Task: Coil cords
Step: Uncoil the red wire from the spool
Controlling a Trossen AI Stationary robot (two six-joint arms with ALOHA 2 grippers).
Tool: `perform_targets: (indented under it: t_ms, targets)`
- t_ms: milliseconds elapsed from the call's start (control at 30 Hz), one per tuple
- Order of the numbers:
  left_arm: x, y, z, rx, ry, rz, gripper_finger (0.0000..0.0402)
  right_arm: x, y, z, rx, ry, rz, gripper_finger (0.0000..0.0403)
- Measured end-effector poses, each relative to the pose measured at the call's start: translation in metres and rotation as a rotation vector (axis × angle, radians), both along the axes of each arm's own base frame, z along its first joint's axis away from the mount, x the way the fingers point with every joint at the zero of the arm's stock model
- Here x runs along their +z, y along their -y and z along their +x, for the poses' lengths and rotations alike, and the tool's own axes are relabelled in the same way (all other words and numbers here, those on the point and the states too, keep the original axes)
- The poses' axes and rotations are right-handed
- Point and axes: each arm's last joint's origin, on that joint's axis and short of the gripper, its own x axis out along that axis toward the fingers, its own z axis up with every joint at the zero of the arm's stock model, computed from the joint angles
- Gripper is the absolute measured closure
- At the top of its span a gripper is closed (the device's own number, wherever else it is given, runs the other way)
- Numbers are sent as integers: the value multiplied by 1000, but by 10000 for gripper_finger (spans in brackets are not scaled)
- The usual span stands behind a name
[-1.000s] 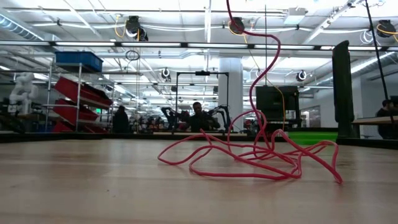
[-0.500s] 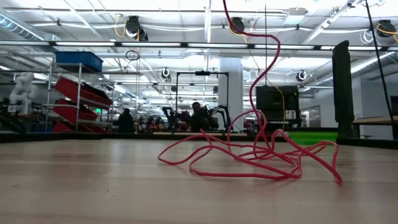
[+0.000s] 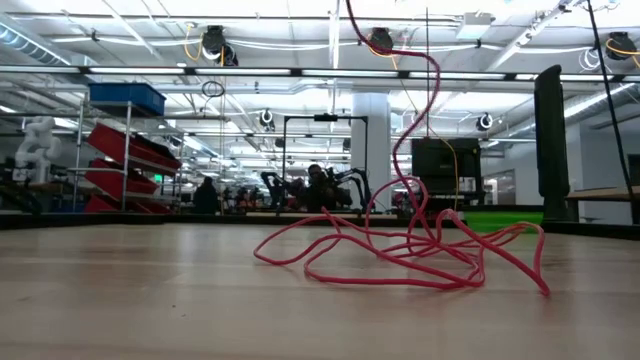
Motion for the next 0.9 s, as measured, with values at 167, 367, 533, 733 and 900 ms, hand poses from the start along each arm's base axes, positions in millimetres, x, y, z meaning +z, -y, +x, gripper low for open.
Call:
perform_targets:
  t_ms: [167, 367, 533, 733, 900]
  targets:
    - [0, -1, 1, 4, 0, 0, 252, 0, 2, 2, 0, 0, 25, 403]
    - [0, -5, 4, 15, 2, -26, 252, 0, 5, 7, 35, -7, 34, 403]
    - [0, -5, 3, 10, 2, -26, 252, -1, 7, 8, 34, -11, 31, 403]
    - [0, -7, 5, 18, 2, -31, 252, -1, 7, 7, 34, -12, 30, 403]
    - [0, -9, 6, 21, 3, -52, 252, -1, 7, 7, 34, -13, 29, 403]
